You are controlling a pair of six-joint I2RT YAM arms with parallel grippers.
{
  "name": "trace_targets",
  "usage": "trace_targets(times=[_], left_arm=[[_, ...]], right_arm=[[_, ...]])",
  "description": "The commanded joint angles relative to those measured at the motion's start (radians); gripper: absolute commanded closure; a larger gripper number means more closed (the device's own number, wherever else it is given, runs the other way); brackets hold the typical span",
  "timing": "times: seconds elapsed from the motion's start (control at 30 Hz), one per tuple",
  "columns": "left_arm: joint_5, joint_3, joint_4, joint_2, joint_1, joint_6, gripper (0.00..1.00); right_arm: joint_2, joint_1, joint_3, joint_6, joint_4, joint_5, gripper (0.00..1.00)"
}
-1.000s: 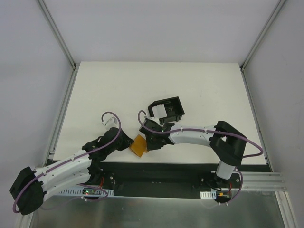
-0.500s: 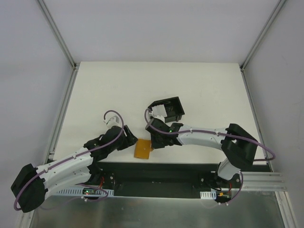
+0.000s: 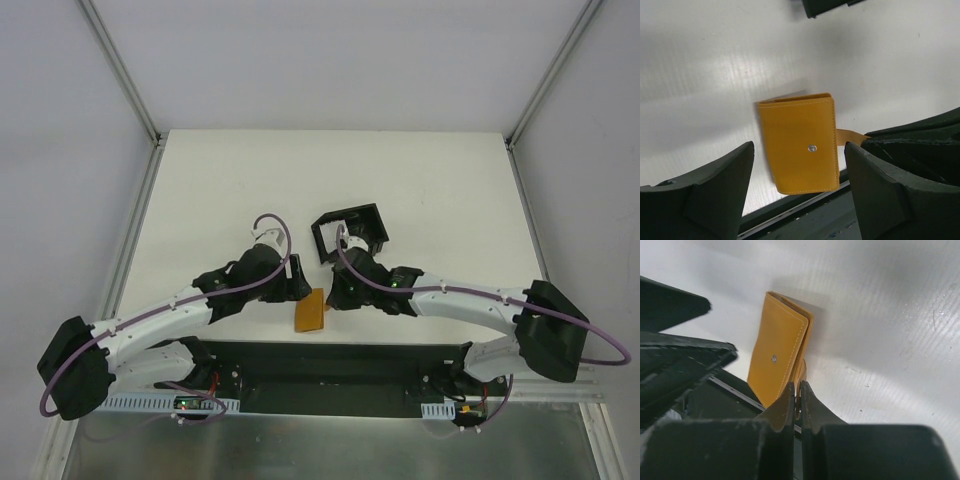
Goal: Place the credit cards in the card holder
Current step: Open the card holder at the center of the board.
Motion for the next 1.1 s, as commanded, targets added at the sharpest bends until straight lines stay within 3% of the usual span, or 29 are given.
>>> trace_targets(times=[0.0, 0.3, 0.53, 0.83, 1.07], left_arm=[[0.121, 0.062, -0.006, 0.071, -0.030, 0.057, 0.28], [0.144, 0.056, -0.003, 0.077, -0.056, 0.042, 0.29], [0.118, 0.039, -0.005, 0.062, -0.057, 0.048, 0.39], [0.072, 0.037, -0.006, 0.058, -0.056, 0.057, 0.60], [0.016, 0.059, -0.020, 0.055, -0.056, 0.068, 0.69]], right_arm=[[-0.101, -0.010, -0.040, 0.036, 0.155, -0.019, 1.00], [-0.118, -0.011, -0.060, 0.035, 0.197, -0.039, 1.00], [-0.121, -0.011, -0.061, 0.033, 0.197, -0.030, 0.99], [-0.123, -0.011, -0.058, 0.025, 0.186, -0.027, 0.99], [-0.129, -0.011, -0.055, 0.019, 0.171, -0.025, 0.99]])
